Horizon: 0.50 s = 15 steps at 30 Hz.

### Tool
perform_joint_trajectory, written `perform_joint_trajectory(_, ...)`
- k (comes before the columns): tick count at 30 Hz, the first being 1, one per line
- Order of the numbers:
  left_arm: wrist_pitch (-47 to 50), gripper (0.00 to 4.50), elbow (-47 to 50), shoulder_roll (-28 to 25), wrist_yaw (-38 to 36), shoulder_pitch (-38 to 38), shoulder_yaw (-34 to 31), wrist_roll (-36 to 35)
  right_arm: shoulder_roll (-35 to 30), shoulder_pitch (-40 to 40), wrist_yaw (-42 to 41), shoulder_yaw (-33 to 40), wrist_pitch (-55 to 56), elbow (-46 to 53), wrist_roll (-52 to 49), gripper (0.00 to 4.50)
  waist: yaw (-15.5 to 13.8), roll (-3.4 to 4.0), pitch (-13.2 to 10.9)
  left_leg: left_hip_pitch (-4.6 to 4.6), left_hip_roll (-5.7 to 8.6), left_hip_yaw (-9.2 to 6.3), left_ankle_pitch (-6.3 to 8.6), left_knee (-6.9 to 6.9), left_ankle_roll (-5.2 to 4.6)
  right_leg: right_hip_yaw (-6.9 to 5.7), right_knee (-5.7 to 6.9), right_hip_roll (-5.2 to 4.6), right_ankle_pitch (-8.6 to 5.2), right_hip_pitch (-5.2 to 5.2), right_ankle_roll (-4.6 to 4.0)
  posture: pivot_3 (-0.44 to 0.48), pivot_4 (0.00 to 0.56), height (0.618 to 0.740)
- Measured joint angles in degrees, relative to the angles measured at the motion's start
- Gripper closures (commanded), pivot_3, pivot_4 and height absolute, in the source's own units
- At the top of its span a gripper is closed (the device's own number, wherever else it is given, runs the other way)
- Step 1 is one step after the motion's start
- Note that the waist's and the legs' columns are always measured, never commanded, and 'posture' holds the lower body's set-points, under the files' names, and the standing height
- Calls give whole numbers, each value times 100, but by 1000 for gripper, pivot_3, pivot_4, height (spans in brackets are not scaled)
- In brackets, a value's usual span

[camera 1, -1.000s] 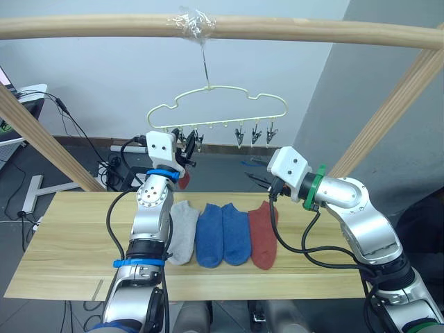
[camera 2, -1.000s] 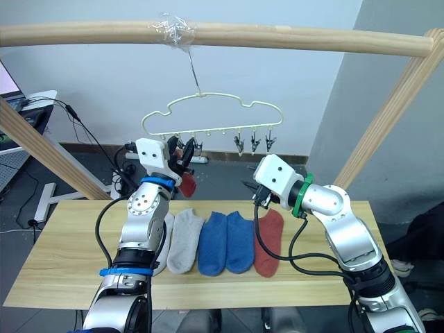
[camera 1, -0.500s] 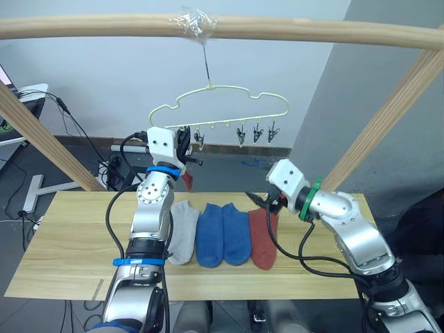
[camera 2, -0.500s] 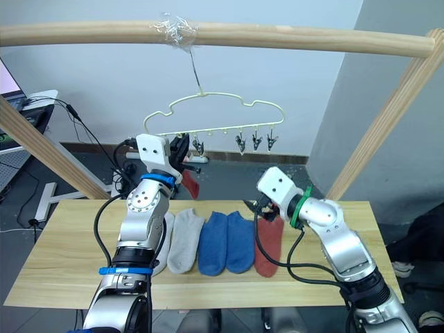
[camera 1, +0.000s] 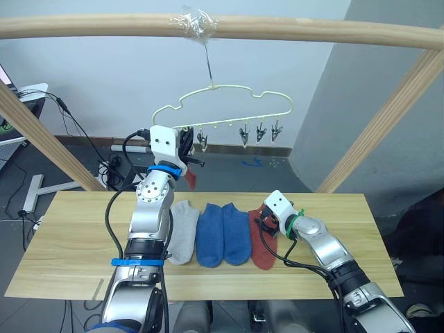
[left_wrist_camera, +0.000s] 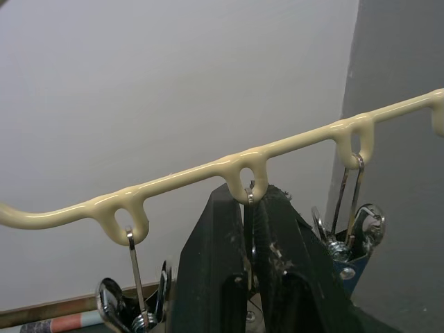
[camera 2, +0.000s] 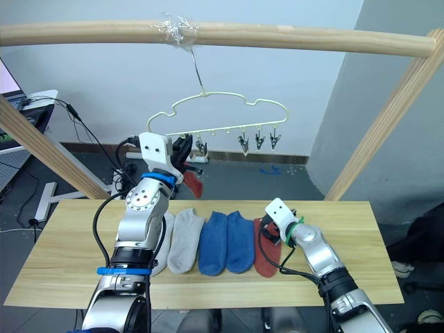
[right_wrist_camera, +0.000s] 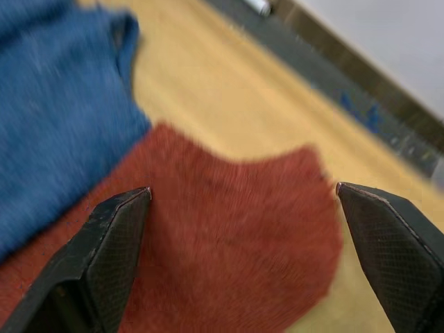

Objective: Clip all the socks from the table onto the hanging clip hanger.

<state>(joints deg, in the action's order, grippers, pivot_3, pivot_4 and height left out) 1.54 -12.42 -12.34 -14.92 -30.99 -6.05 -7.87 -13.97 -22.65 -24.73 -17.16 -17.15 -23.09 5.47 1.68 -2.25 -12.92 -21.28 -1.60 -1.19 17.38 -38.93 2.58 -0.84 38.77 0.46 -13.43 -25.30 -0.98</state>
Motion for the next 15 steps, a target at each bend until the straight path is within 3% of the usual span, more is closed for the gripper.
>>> perform_joint_trajectory(2,51,4500,10,-1,-34,2,6,-1,73,-101,-1,78,53,-205,-11,18,2,0,0,4,0,0,0,-1,0,3,4,0,0,1,0,-21,212,701)
perform_joint_trajectory(15,259,4500,138,-133,-156,45,-8,-127,141,230,-86,405,-205,92,-211,4472,-3,-1,1,21,0,0,0,-2,0,7,10,0,-1,13,1,-22,208,701)
